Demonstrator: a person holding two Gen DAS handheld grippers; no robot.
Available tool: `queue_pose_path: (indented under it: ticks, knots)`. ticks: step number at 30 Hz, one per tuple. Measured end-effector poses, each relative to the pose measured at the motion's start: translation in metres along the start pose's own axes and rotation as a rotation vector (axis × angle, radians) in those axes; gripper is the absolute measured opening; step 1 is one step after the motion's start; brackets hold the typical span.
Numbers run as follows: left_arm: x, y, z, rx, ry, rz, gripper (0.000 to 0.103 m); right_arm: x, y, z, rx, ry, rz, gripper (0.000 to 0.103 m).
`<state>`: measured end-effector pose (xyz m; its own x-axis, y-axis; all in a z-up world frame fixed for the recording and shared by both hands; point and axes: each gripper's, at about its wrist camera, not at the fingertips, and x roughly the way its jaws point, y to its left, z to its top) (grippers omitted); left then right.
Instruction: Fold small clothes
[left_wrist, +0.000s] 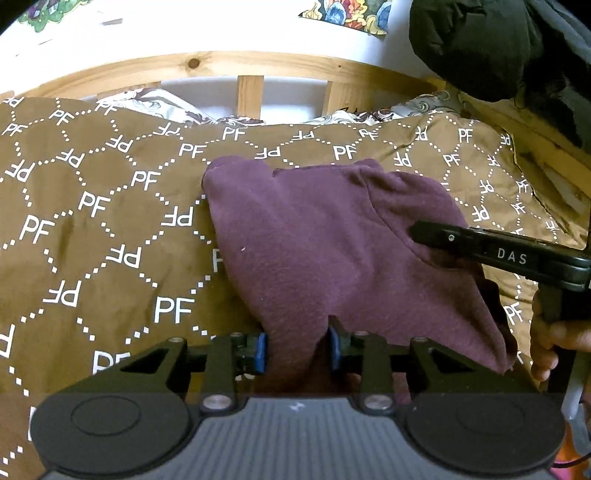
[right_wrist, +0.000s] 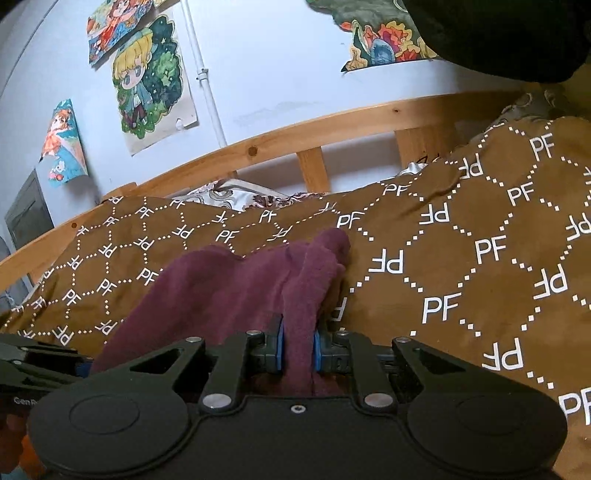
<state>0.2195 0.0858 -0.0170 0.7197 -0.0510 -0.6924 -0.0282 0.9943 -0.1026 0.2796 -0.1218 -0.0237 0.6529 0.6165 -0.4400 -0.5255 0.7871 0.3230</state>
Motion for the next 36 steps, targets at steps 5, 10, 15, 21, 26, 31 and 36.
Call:
queue_pose_path:
  ticks: [5, 10, 15, 21, 26, 31, 36]
  knots:
    - [0.001, 0.000, 0.002, -0.024, 0.013, 0.019, 0.046, 0.002, 0.002, 0.001, 0.000, 0.016, -0.029, 0.022]
    - [-0.001, 0.002, 0.001, -0.053, 0.019, 0.037, 0.055, 0.002, -0.001, 0.000, 0.001, 0.033, -0.057, 0.029]
    - [-0.003, 0.007, -0.002, -0.117, 0.034, 0.085, 0.083, -0.001, -0.004, 0.000, 0.000, 0.041, -0.096, 0.069]
    - [-0.014, 0.008, -0.003, -0.161, 0.034, 0.163, 0.101, -0.016, -0.014, -0.003, 0.028, 0.023, -0.125, 0.098]
    - [-0.019, 0.005, -0.002, -0.188, 0.030, 0.205, 0.103, -0.027, -0.017, -0.007, 0.024, 0.014, -0.146, 0.102]
    - [-0.031, -0.002, -0.003, -0.246, -0.008, 0.258, 0.103, -0.044, -0.010, -0.006, -0.023, -0.059, -0.185, 0.102]
    - [-0.054, -0.017, -0.014, -0.304, -0.084, 0.295, 0.103, -0.072, 0.002, -0.004, -0.099, -0.130, -0.195, 0.102]
